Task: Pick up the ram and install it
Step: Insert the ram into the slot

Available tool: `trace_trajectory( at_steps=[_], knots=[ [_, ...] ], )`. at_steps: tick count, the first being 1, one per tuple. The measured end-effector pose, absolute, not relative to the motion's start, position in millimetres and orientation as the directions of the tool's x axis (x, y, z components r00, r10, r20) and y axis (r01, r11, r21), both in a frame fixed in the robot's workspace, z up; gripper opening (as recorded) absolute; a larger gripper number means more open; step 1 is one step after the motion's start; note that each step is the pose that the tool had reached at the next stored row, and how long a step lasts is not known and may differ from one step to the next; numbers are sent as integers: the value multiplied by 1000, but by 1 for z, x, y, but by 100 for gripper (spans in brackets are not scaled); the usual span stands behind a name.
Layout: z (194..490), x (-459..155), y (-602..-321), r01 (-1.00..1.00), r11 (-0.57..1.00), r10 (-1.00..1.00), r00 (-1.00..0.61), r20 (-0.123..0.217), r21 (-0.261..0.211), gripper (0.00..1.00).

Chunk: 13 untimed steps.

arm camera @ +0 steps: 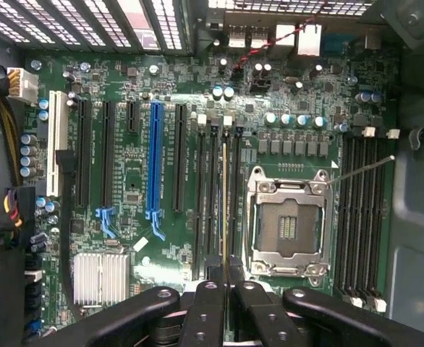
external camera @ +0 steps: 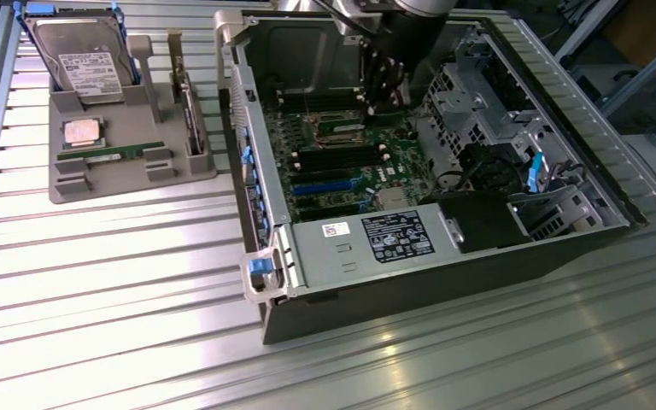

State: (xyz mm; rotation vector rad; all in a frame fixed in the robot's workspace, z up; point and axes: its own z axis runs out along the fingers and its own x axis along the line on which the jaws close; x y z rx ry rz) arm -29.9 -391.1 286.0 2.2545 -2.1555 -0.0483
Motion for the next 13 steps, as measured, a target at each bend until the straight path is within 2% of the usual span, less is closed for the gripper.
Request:
trace_trajectory(
  at_steps=[13],
  knots=[
    [269,-37,-403,-999,2,-1000,-2,4,38,12]
  ],
)
